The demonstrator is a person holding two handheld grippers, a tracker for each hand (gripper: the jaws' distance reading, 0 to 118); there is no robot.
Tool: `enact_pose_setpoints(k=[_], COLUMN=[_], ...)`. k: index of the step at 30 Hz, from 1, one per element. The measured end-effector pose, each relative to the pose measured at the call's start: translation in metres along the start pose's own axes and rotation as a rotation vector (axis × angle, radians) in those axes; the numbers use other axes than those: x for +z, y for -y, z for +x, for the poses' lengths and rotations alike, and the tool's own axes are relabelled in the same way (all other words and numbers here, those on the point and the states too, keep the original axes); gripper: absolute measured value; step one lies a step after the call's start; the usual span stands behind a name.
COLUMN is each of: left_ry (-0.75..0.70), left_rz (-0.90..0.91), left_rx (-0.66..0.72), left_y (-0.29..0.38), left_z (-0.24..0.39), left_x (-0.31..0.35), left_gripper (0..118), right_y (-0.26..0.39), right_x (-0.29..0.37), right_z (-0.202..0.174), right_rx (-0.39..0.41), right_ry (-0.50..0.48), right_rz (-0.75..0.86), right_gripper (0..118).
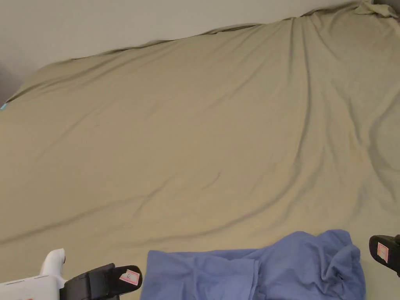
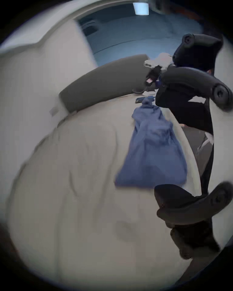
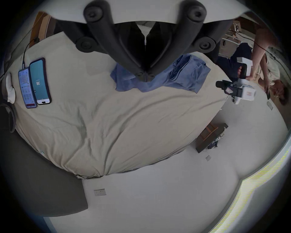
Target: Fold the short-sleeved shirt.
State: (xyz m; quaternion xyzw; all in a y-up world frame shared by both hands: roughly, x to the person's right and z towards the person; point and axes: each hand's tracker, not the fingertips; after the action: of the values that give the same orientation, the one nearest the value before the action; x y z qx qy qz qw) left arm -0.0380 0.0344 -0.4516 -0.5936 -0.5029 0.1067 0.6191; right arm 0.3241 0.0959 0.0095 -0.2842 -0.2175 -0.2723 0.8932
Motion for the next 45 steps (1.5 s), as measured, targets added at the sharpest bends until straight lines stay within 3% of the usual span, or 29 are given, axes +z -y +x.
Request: enact_pose_setpoints(k=[2, 9, 12, 13, 14, 15, 17, 24, 28, 31, 33, 34, 39, 45], left_ry=[-0.005, 0.081, 0.267, 0.225, 0.179, 0.139, 0.205, 0.112, -0.110, -0.376, -0.472, -0.451, -0.559, -0.339], left_rz=[0.010, -0.120, 0.000, -0.029, -0.034, -0.036, -0.022, 0.154, 0.248, 0.268, 0.233, 0.239, 0.120, -0.151], left_rx=[0.073, 0.068, 0.013, 0.026, 0.007, 0.006, 0.055, 0.122, 0.034, -0.027, 0.013, 0.005, -0.309, -0.466], left_y=[-0.001, -0.009, -0.005, -0.004, -0.002, -0.003, -0.001, -0.001, -0.004, -0.007, -0.011, -0.010, -0.008, 0.002], left_z=[-0.029, -0.064, -0.046, -0.043, -0.040, -0.044, -0.050, -0.045, -0.020, 0.016, 0.046, 0.064, 0.165, 0.211], left_x=[-0.006, -0.087, -0.104, -0.113, -0.118, -0.121, -0.111, -0.041, 0.001, 0.016, 0.015, 0.009, -0.058, -0.191], left_gripper=[106, 106, 104, 92, 48, 13, 13, 13, 13, 13, 13, 13, 13, 13], right_y=[0.002, -0.001, -0.005, -0.007, -0.008, -0.009, -0.010, -0.013, -0.013, -0.013, -0.012, -0.012, -0.010, -0.001], right_x=[-0.006, -0.019, -0.021, -0.022, -0.023, -0.024, -0.023, -0.024, -0.023, -0.021, -0.021, -0.021, -0.016, 0.001], right_z=[-0.006, -0.020, -0.023, -0.023, -0.023, -0.023, -0.023, -0.013, -0.004, 0.004, 0.009, 0.011, 0.024, 0.050], right_rx=[0.003, 0.013, 0.023, 0.024, 0.028, 0.035, 0.045, 0.037, 0.019, 0.000, -0.010, -0.012, -0.033, -0.087], right_ry=[0.003, -0.015, -0.017, -0.019, -0.019, -0.016, -0.015, -0.031, -0.043, -0.051, -0.057, -0.057, -0.086, -0.054], right_rz=[-0.019, -0.042, -0.041, -0.041, -0.043, -0.043, -0.040, -0.026, -0.016, -0.005, 0.001, 0.004, 0.028, 0.058], right_gripper=[2, 2, 2, 2, 2, 2, 2, 2, 2, 2, 2, 2, 2, 2])
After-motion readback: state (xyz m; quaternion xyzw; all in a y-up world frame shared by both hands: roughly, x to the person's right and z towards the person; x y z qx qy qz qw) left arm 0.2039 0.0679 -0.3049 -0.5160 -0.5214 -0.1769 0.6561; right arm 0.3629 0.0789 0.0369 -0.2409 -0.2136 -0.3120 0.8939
